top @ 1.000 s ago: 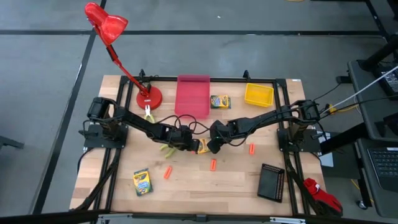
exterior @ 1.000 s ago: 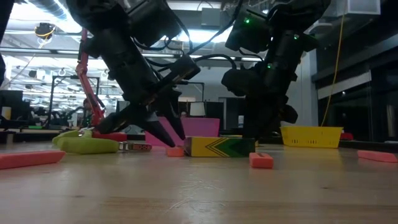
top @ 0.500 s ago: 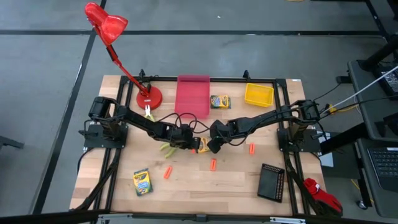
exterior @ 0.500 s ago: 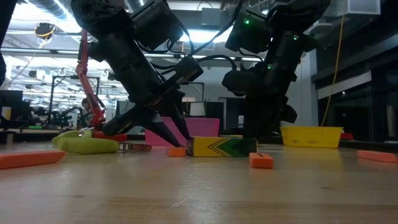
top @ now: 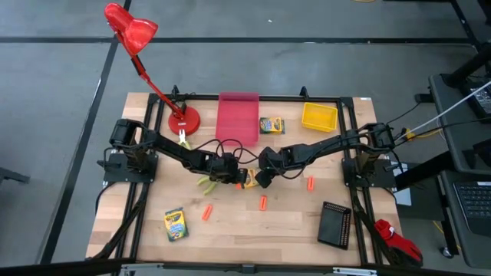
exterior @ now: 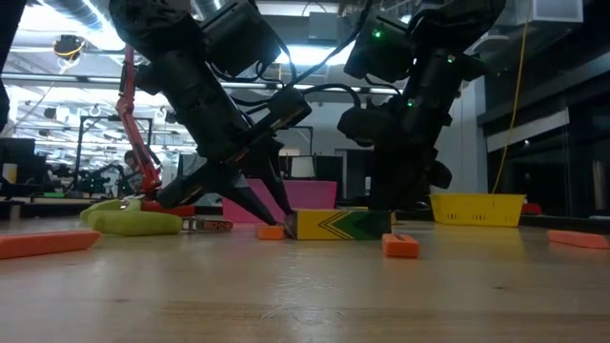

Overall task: Pick & Place School Supplies
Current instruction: Put the yellow crayon box into the red bin

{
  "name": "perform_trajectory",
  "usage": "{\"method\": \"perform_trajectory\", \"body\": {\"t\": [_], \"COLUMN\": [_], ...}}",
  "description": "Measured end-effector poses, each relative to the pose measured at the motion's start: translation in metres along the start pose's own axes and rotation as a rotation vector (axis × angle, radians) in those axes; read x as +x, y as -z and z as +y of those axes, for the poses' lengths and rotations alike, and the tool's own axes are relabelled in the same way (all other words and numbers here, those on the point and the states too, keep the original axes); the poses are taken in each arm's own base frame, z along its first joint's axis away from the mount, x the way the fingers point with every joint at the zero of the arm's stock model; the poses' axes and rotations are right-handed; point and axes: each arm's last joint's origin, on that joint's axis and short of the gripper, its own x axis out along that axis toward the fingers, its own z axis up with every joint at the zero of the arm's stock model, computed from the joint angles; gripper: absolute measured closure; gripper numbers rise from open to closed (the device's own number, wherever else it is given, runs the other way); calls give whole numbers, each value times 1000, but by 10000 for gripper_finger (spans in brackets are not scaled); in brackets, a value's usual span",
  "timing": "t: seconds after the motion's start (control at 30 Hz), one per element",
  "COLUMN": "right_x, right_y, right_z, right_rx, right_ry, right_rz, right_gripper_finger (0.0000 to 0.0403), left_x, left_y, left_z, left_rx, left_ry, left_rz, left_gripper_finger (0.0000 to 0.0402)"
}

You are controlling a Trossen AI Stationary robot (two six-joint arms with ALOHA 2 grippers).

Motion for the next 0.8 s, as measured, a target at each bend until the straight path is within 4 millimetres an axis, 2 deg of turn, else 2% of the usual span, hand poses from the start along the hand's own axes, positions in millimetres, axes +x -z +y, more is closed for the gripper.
{"method": "perform_trajectory", "body": {"t": [0.2, 0.37, 0.5, 0.8], "right_x": [0, 0, 0, 0], "right_y": [-1, -1, -1, -1], "right_z": [1, 2, 2, 2], "right_rx": [1, 1, 2, 1], "right_ry": [-8, -22, -24, -22], "right_rz": [-5, -8, -10, -6], "right_gripper_finger": [378, 397, 394, 381], "left_x": [0, 1, 5, 3], "left_y": [0, -1, -1, -1], "left_z": [1, 3, 5, 6], "left_rx": [0, 0, 6, 49], "left_ry": [-16, -28, -40, -49], "left_rz": [-5, -27, -32, -36], "left_gripper_finger": [324, 362, 395, 399]}}
